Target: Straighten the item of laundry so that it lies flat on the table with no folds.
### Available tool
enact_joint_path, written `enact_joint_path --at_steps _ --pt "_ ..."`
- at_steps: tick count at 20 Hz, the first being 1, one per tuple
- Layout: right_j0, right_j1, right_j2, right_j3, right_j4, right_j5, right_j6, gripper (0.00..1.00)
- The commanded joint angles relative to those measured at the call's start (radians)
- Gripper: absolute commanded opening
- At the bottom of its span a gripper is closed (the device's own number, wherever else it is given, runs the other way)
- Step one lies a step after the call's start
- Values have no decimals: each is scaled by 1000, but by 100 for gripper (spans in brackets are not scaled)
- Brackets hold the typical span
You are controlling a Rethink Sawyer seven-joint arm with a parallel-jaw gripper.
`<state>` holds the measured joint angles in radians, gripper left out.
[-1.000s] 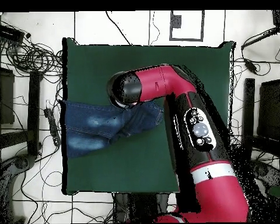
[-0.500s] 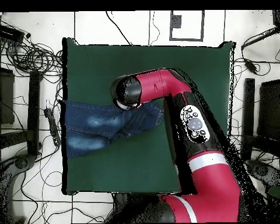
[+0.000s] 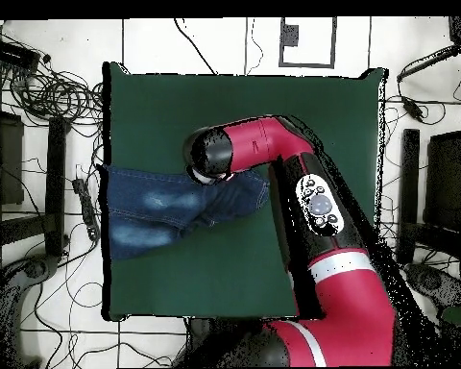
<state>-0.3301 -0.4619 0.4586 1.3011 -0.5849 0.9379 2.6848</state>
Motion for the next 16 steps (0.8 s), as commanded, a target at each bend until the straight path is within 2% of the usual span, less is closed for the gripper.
enact_joint_path --at_steps 1,10,16 --pt "18 -75 41 140 48 19 -152 100" --pt "20 -137 25 183 103 102 -137 100" --pt "50 -107 -15 173 68 106 -130 100"
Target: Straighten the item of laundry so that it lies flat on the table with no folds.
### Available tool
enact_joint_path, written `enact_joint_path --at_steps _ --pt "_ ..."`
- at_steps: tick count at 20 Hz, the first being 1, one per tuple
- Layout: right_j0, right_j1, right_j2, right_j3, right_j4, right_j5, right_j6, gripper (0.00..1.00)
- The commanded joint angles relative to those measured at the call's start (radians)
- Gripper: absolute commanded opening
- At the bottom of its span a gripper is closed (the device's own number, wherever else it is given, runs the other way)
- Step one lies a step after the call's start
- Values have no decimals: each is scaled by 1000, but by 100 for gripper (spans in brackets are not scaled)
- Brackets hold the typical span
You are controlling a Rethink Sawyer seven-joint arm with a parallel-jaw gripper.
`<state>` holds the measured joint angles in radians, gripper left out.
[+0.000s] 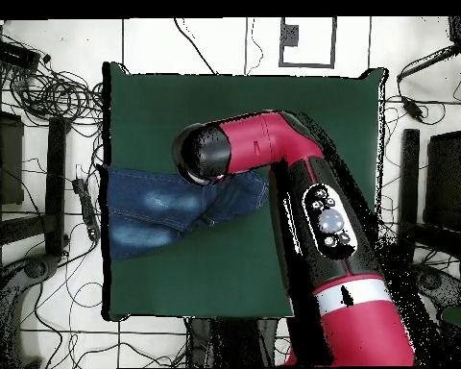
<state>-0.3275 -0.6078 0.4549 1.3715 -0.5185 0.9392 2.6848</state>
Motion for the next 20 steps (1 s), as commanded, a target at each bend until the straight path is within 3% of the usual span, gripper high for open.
enact_joint_path --at_steps 1,6,14,20 --pt "51 47 -17 95 -4 106 -129 100" --pt "54 106 -29 56 -4 96 -124 100" --pt "21 155 20 25 58 249 -235 100" --pt "19 127 27 61 79 251 -200 100"
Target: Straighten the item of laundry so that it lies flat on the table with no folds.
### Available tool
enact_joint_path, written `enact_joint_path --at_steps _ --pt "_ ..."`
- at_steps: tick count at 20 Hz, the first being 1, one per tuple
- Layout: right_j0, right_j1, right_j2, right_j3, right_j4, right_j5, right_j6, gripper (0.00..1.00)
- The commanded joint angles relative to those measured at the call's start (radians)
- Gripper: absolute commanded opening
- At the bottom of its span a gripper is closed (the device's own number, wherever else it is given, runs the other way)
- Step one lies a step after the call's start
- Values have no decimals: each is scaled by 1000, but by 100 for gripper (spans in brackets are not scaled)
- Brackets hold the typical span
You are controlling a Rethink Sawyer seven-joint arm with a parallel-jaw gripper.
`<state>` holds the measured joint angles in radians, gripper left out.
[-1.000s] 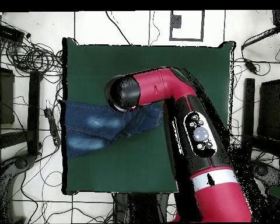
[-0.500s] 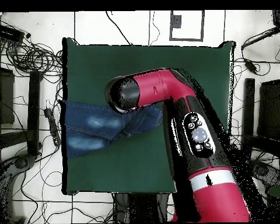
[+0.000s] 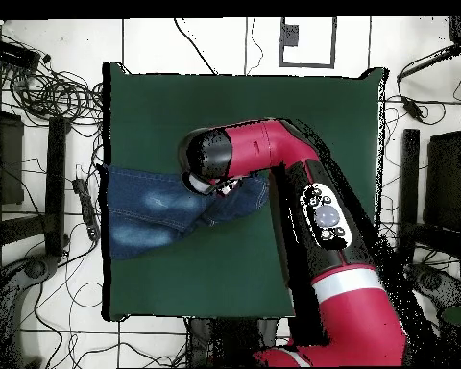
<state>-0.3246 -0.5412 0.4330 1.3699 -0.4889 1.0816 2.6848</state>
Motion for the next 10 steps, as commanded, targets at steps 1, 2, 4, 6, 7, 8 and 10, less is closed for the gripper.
enact_joint_path --at_steps 1,2,4,6,7,8,10 --pt "15 64 48 57 48 108 -195 100" --pt "20 65 44 51 43 106 -185 100" --pt "26 64 39 44 39 106 -167 100" --pt "22 64 44 37 43 110 -172 100" --pt "17 59 46 39 47 110 -175 100" --pt "16 54 47 39 50 113 -176 100" --pt "17 39 46 34 54 123 -176 100"
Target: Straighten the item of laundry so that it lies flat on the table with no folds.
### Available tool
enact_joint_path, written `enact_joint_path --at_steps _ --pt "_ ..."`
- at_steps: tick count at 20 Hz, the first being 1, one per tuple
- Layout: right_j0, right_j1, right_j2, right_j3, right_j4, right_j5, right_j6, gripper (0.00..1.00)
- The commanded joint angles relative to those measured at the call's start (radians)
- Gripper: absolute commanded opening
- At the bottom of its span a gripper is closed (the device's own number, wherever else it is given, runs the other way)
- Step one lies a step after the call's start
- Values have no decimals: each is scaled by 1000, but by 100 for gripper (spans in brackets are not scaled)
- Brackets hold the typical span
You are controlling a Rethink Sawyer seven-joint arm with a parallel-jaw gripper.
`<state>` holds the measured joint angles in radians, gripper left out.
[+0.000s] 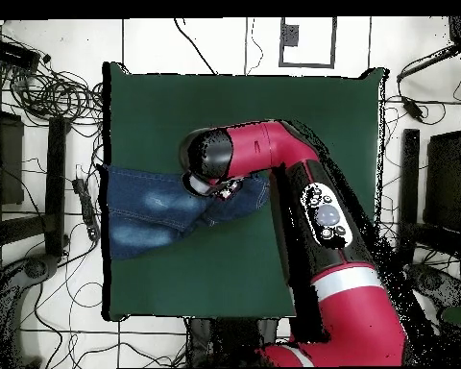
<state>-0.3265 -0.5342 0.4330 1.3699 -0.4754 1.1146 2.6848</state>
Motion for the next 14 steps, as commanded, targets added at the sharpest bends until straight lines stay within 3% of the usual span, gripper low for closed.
enact_joint_path --at_steps 1,14 --pt "20 26 45 24 39 100 -181 100" --pt "3 5 61 -8 47 118 -238 100"
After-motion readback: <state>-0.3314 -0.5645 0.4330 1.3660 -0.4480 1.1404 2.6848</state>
